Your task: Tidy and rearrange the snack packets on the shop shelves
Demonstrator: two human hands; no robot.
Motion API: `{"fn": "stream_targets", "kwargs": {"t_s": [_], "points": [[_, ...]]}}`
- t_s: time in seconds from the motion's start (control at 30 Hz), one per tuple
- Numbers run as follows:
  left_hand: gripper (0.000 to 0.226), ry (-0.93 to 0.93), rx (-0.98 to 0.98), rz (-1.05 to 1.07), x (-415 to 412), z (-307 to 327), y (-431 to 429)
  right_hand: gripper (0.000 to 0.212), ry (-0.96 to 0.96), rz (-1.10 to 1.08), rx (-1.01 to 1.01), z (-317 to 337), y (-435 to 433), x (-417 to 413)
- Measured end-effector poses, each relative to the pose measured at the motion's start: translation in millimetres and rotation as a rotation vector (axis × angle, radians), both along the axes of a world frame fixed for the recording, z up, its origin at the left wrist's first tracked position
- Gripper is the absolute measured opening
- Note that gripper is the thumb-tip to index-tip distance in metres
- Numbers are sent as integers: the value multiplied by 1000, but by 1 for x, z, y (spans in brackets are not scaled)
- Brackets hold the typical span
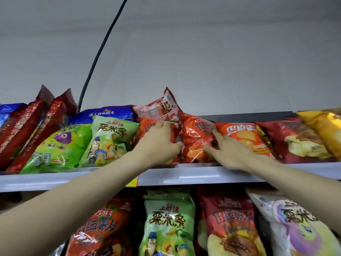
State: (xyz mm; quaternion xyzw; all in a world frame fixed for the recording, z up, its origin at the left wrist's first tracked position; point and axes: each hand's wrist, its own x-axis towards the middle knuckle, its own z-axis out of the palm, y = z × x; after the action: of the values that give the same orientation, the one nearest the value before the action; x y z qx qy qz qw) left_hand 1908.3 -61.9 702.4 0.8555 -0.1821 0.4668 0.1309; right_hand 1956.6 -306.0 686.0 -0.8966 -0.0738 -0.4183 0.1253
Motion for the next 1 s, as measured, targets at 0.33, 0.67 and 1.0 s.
{"fn": "stream_targets", "kwargs": {"t_s": [0.33,0.67,1.0], "points": [[140,264,-411,-4,67,11,-133,83,-31,-175,120,-9,-98,-7],[141,172,-503,-75,95,10,-134,109,186,71,444,20,-143,30],[128,-154,-543,-278,81,33,-118,116,385,222,581,29,-152,36]]}}
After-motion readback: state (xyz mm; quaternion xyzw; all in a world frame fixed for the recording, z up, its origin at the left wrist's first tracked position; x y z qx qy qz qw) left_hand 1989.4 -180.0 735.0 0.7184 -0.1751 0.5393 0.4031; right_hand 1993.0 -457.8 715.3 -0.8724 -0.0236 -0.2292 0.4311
